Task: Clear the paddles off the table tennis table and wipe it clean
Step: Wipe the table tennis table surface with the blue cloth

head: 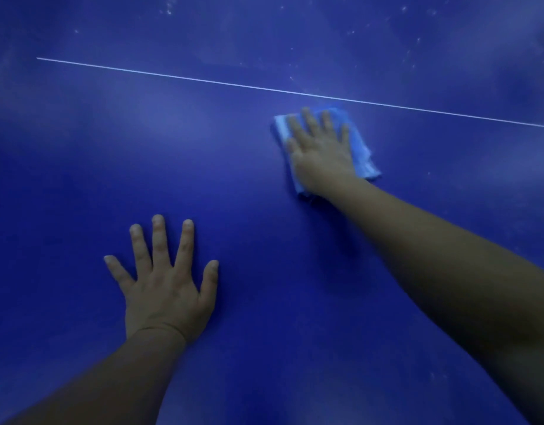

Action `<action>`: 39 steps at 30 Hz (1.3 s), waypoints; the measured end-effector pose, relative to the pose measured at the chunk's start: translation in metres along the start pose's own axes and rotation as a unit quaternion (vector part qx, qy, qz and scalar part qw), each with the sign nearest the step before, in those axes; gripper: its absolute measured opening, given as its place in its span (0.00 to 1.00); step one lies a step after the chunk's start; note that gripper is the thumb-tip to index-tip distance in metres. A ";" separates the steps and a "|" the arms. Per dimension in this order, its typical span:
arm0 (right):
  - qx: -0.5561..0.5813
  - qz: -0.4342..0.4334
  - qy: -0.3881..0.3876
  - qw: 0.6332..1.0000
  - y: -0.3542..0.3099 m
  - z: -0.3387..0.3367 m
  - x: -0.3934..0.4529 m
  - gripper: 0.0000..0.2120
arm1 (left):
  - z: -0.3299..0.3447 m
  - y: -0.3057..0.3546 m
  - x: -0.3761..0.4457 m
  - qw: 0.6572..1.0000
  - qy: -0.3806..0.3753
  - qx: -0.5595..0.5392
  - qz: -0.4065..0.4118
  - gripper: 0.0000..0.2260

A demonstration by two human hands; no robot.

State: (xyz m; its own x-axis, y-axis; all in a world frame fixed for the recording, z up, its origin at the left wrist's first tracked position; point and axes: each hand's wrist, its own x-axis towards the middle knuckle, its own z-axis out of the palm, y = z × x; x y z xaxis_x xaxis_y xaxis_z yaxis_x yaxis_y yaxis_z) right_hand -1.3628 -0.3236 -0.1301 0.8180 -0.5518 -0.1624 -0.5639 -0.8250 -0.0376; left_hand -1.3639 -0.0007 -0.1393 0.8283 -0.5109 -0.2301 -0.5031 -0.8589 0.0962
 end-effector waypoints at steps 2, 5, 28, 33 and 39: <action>-0.006 0.122 0.025 0.992 0.044 -0.005 0.004 0.26 | 0.001 -0.001 0.000 1.000 0.000 -0.005 0.002 0.33; 0.087 0.259 0.027 0.962 0.057 -0.007 -0.008 0.27 | 0.001 0.000 0.000 1.000 -0.002 -0.007 0.007 0.33; 0.004 0.013 0.045 0.999 0.005 0.007 0.019 0.27 | 0.002 -0.003 0.002 1.000 0.007 0.001 0.007 0.33; -0.056 0.118 0.043 0.990 0.120 -0.010 0.030 0.28 | 0.001 -0.003 0.001 1.000 0.002 0.002 0.007 0.33; 0.047 0.242 0.062 0.967 0.128 -0.012 0.003 0.28 | -0.001 -0.004 0.002 1.000 -0.007 0.003 0.008 0.34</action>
State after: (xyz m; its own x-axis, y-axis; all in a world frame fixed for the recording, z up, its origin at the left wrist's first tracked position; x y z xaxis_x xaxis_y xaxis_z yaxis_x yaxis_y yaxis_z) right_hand -1.4316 -0.4322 -0.1237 0.4592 -0.8861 -0.0636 -0.8875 -0.4544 -0.0770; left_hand -1.3606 0.0017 -0.1393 0.8169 -0.5234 -0.2425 -0.5174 -0.8507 0.0932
